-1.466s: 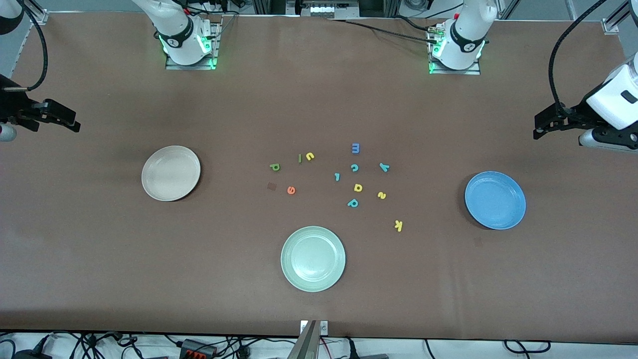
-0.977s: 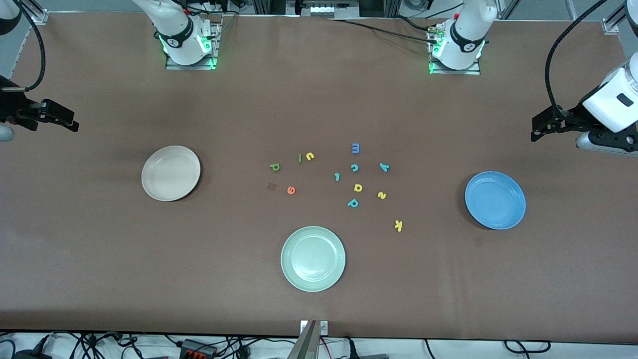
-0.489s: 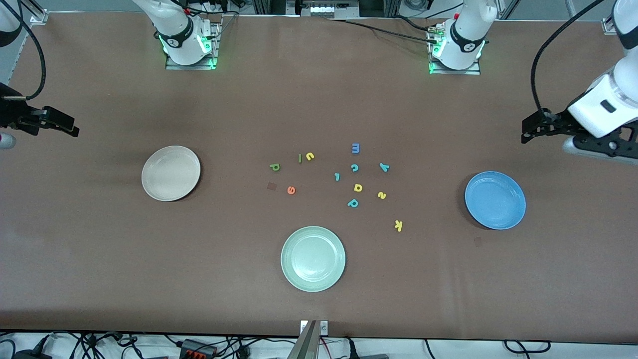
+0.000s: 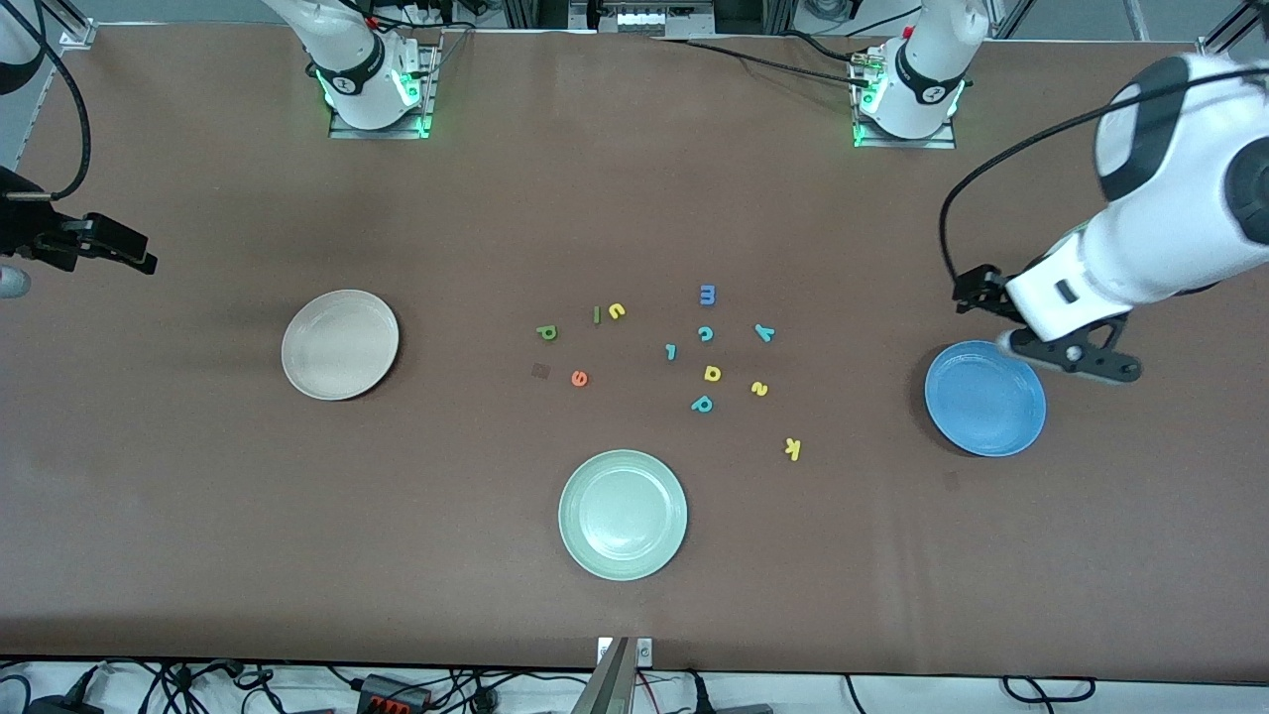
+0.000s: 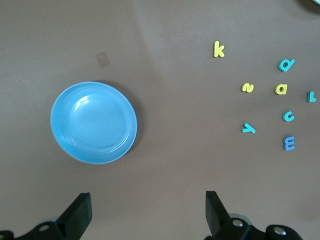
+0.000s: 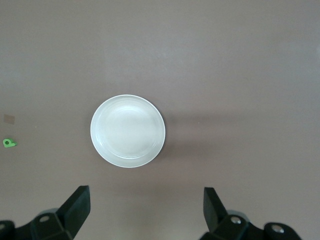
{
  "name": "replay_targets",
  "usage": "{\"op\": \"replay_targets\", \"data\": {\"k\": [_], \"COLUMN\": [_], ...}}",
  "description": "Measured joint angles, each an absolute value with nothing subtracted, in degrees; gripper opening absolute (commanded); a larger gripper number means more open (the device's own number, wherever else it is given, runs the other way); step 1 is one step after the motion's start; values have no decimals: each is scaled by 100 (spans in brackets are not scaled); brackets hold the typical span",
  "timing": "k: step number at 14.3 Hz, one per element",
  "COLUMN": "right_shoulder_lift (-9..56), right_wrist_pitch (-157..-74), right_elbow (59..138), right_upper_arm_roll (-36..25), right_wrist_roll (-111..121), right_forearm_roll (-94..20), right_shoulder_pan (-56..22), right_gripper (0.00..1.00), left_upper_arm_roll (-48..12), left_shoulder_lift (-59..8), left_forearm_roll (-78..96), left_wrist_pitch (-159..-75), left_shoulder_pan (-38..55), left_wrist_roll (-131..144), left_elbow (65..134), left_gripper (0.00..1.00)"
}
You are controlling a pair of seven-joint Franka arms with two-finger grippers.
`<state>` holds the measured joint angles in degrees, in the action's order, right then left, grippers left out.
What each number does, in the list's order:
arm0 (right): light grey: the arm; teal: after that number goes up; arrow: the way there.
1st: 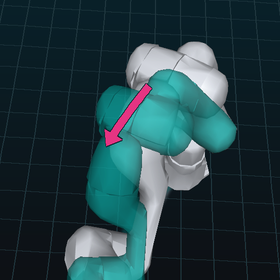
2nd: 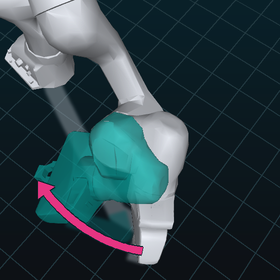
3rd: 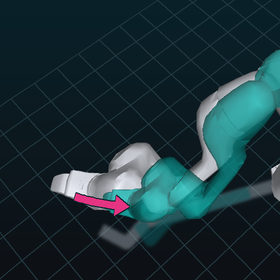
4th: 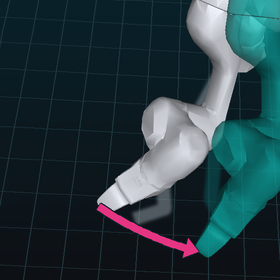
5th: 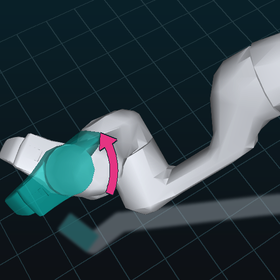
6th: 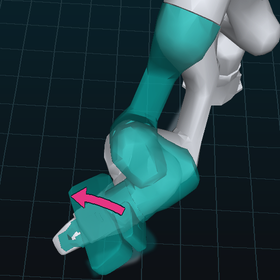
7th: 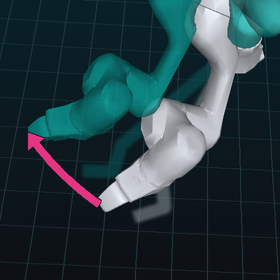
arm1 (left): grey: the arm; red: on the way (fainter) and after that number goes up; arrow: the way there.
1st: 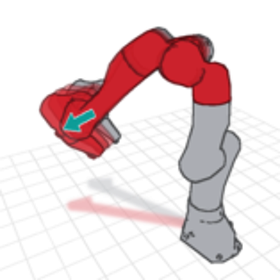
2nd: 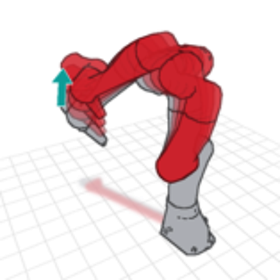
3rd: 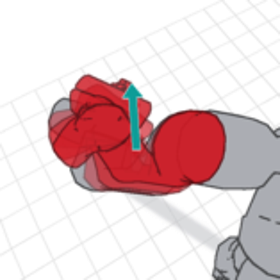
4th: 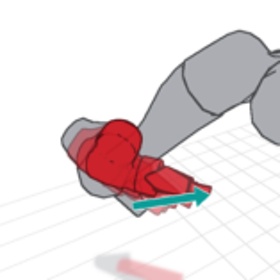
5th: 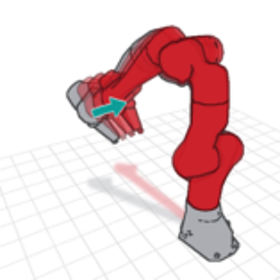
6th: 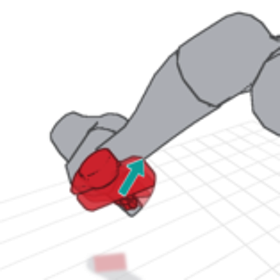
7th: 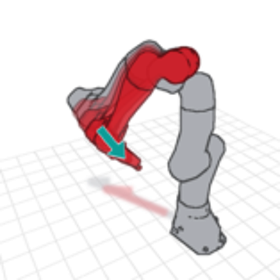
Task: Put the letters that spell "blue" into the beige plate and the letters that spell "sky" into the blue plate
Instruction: 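Reach the left gripper to the yellow k while the right gripper reaches letters, then grasp the yellow k with the left gripper while the right gripper descends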
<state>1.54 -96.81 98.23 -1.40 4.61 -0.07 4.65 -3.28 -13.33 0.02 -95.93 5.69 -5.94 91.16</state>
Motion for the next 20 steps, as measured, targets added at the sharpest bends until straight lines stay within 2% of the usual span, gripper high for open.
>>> {"op": "replay_targets", "data": {"k": [5,12,16,20], "right_shoulder_lift": [499,1457,1904,2089], "right_wrist_pitch": [-9645,-9727,-10280,-11625], "right_elbow": [9846,9884,9944,10631], "right_upper_arm_roll": [-69,-21,-4,-4], "right_wrist_roll": [504,-48,-616,-1113], "right_forearm_roll": [-27,-68,-93,-96], "right_shoulder_pan": [251,-1351,-2283,-2844], "right_gripper": [100,100,100,100], "left_upper_arm_roll": [-331,-342,-347,-350], "left_shoulder_lift": [-1745,-2896,-3655,-4186], "left_forearm_roll": [2,2,2,2], "left_wrist_pitch": [-10338,-12118,-13183,-13949], "left_shoulder_pan": [796,1071,1336,1528], "left_wrist_roll": [-594,-594,-460,-363], "left_elbow": [9115,9123,9127,9130], "left_gripper": [100,100,100,100]}}
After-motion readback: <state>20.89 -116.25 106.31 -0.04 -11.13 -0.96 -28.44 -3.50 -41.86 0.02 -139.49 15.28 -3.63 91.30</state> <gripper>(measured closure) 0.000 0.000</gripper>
